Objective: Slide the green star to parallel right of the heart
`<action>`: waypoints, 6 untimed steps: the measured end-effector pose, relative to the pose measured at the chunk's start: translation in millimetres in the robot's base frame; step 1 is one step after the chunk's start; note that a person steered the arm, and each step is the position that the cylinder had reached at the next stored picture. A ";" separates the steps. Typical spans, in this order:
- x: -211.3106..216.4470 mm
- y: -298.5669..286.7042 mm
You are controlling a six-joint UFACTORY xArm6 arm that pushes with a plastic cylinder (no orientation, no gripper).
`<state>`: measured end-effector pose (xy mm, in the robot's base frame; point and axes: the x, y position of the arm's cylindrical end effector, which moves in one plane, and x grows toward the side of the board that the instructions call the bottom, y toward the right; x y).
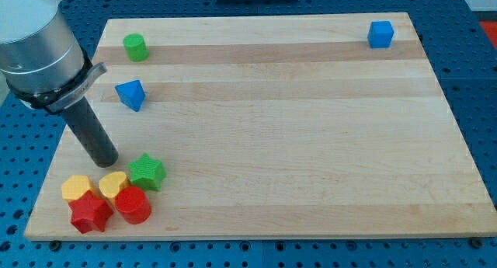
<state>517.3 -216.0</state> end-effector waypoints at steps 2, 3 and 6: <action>10.3 16.4; 15.8 16.8; 16.5 122.7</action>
